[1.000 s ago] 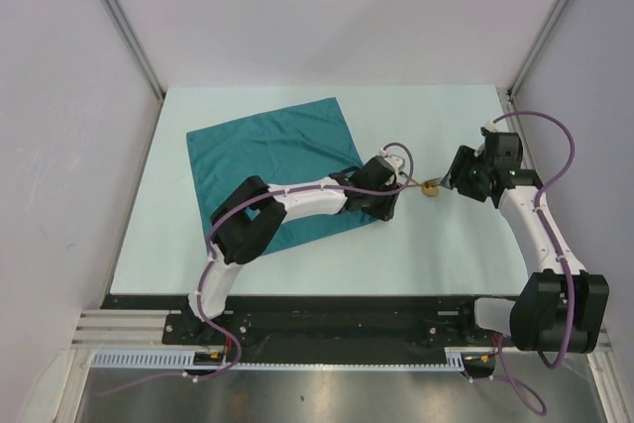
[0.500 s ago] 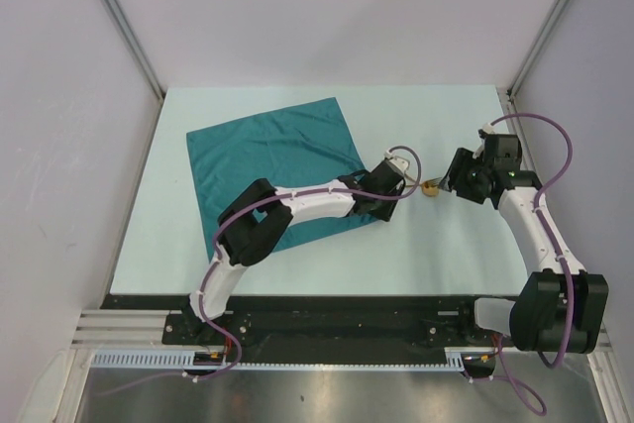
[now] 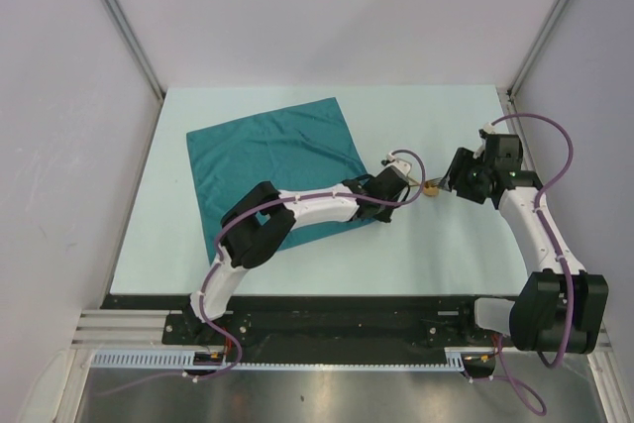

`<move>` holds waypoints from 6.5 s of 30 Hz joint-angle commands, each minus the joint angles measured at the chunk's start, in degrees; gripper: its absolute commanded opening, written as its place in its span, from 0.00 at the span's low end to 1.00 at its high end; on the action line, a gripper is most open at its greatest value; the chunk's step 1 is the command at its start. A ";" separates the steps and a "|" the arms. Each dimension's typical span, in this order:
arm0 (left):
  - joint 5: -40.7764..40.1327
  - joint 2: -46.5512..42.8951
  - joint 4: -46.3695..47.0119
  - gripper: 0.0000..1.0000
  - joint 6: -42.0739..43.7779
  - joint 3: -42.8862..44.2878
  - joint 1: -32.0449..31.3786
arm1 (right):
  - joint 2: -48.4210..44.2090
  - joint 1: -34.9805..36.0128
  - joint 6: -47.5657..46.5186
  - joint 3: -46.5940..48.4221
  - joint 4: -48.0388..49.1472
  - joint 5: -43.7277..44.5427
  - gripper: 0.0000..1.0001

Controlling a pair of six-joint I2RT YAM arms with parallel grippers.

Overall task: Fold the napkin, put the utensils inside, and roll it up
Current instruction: Fold the napkin, then grab a utensil with the right arm

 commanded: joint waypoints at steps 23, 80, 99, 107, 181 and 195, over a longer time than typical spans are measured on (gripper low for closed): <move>9.87 -13.14 -3.59 0.00 0.26 -5.04 8.04 | -1.42 -1.02 0.01 1.31 1.20 -0.33 0.61; 0.12 13.31 -23.98 0.00 31.73 35.21 64.57 | -0.63 -0.58 1.77 -0.10 1.73 -0.07 0.61; 5.66 18.58 -24.25 0.00 32.61 40.92 67.03 | -0.72 1.62 2.91 0.08 1.02 2.13 0.61; 6.28 20.61 -23.89 0.00 32.79 43.30 67.12 | 0.60 2.59 3.09 0.60 1.37 2.83 0.61; 14.54 -38.63 -7.09 1.00 18.28 -14.20 43.22 | 34.88 17.35 4.13 23.81 3.13 13.02 0.59; 22.71 -42.23 -7.37 1.00 16.52 -13.92 39.87 | 30.22 17.18 29.70 10.54 13.15 11.71 0.59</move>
